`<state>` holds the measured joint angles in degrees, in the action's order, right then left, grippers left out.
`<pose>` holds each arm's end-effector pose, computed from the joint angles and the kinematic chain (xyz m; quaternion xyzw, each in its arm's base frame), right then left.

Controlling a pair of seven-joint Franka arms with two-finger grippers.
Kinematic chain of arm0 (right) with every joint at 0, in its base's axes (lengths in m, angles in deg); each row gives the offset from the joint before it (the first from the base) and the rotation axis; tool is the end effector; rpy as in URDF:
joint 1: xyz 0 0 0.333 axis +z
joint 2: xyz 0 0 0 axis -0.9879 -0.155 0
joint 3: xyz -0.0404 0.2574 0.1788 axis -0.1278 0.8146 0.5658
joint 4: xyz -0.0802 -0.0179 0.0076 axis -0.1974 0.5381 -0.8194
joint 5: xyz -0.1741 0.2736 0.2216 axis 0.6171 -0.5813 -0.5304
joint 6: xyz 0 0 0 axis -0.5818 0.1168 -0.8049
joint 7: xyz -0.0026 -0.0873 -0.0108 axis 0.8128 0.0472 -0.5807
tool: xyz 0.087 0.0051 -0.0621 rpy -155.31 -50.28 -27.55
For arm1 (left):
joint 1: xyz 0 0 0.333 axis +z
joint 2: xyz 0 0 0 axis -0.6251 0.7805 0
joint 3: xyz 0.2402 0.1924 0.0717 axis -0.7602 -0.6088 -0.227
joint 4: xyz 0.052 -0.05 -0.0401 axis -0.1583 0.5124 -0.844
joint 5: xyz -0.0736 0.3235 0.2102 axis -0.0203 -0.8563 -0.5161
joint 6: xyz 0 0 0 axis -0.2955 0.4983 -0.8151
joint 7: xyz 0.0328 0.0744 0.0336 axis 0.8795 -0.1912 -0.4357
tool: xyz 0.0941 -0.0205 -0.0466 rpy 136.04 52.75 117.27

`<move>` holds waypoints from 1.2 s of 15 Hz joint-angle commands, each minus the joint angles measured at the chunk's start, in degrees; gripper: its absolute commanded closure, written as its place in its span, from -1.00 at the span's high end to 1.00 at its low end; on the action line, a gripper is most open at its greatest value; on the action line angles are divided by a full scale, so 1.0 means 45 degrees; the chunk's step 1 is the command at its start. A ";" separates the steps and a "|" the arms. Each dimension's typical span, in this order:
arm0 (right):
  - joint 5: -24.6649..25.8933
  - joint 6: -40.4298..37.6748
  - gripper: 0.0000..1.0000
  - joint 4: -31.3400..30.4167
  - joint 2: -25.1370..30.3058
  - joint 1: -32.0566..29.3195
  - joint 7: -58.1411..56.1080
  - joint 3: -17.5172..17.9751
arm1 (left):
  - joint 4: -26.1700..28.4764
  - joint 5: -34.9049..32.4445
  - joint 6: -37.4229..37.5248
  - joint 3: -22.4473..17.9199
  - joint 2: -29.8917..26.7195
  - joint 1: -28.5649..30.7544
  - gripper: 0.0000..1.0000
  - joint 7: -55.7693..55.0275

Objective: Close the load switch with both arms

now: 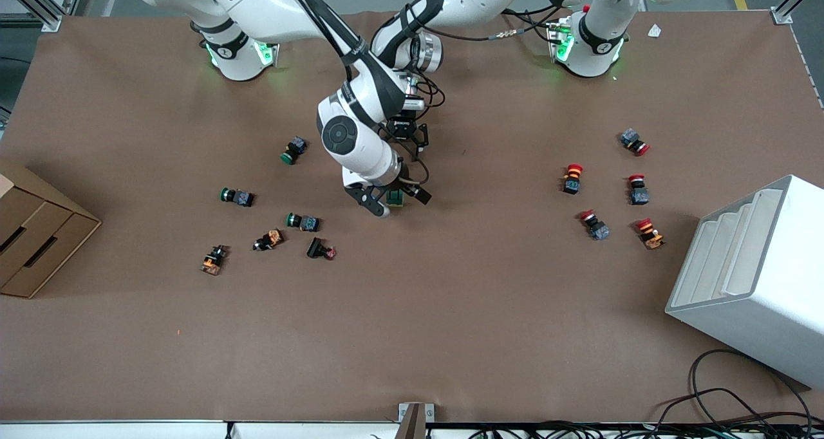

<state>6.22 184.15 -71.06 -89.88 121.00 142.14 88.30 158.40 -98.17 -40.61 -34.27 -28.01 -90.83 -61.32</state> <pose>0.4851 0.4642 0.2307 -0.9231 0.3387 0.0927 0.1569 0.1882 -0.5581 0.0727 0.8566 -0.0298 0.5143 0.0270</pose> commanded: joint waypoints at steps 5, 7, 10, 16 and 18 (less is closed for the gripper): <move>-0.0030 0.0066 1.00 0.0821 -0.0630 -0.0529 -0.0422 0.0086 | -0.0564 0.0174 -0.0929 -0.0088 0.1426 0.0473 1.00 -0.0555; -0.0031 0.0085 1.00 0.0899 -0.0806 -0.0666 -0.0773 0.0086 | -0.0545 0.0174 -0.0929 -0.0088 0.1465 0.0473 1.00 -0.0671; -0.0030 0.0125 1.00 0.1055 -0.1041 -0.0666 -0.0775 0.0086 | -0.0506 0.0174 -0.0929 -0.0088 0.1465 0.0473 1.00 -0.0672; -0.0011 0.0086 1.00 0.1173 -0.1100 -0.0705 -0.0814 0.0086 | -0.0506 0.0174 -0.0929 -0.0088 0.1465 0.0492 1.00 -0.0614; 0.0028 -0.0031 1.00 0.1251 -0.1041 -0.0802 -0.0814 0.0066 | -0.0525 0.0174 -0.0929 -0.0088 0.1446 0.0492 1.00 -0.0574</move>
<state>6.23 184.19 -66.86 -93.61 118.69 139.80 88.15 158.28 -98.17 -40.70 -34.27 -27.89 -90.54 -61.60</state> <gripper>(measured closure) 0.000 0.000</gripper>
